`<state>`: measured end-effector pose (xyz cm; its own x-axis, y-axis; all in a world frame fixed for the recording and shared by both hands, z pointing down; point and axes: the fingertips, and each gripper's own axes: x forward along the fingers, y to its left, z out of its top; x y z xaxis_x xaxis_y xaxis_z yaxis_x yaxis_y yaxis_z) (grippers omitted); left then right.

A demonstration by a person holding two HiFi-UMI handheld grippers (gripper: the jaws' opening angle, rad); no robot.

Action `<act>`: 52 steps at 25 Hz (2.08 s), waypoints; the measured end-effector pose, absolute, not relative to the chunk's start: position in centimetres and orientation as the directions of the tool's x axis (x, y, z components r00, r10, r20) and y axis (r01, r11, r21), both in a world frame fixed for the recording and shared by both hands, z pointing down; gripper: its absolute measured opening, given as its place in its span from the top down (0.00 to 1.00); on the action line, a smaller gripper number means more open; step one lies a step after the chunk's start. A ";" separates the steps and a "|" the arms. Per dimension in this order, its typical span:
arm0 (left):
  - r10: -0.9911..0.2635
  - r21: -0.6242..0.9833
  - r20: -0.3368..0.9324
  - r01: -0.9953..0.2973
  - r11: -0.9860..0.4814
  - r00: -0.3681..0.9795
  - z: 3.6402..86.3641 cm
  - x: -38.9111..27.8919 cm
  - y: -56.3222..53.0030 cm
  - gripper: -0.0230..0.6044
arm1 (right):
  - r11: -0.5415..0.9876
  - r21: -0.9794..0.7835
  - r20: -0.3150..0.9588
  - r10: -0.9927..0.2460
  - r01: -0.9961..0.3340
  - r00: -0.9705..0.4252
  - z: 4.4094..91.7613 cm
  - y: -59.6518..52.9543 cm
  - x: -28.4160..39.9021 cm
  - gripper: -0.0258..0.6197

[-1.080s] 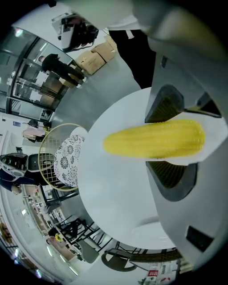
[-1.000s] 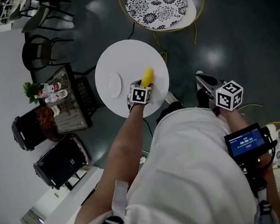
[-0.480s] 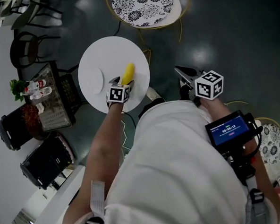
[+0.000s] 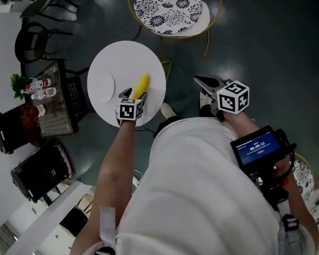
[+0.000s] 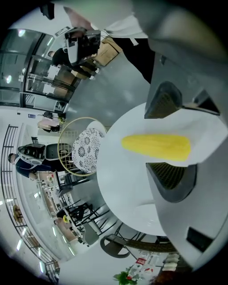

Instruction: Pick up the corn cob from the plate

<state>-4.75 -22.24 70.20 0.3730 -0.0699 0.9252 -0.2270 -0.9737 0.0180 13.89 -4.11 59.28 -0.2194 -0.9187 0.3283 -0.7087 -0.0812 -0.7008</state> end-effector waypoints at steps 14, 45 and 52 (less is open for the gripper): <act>-0.201 -0.002 0.863 -0.395 -0.919 0.463 65.3 -0.3 -21.5 0.59 | 0.050 -0.699 0.302 -0.884 -0.713 -0.358 58.3 -5.2 18.9 0.95; -0.564 0.300 0.399 -0.684 -0.665 0.723 49.4 -15.5 -18.2 0.95 | 0.452 -0.429 0.229 -0.783 -0.782 -0.578 46.7 -14.7 4.6 0.95; -0.580 0.296 0.371 -0.684 -0.666 0.725 48.9 -18.5 -17.2 0.95 | 0.512 -0.409 0.223 -0.747 -0.755 -0.627 46.3 -14.5 0.4 0.95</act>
<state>-18.48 -17.17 48.94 0.7252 -0.5800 0.3712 -0.6844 -0.6661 0.2963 0.44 -14.48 46.30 -0.6267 -0.7467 0.2226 -0.7552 0.5118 -0.4095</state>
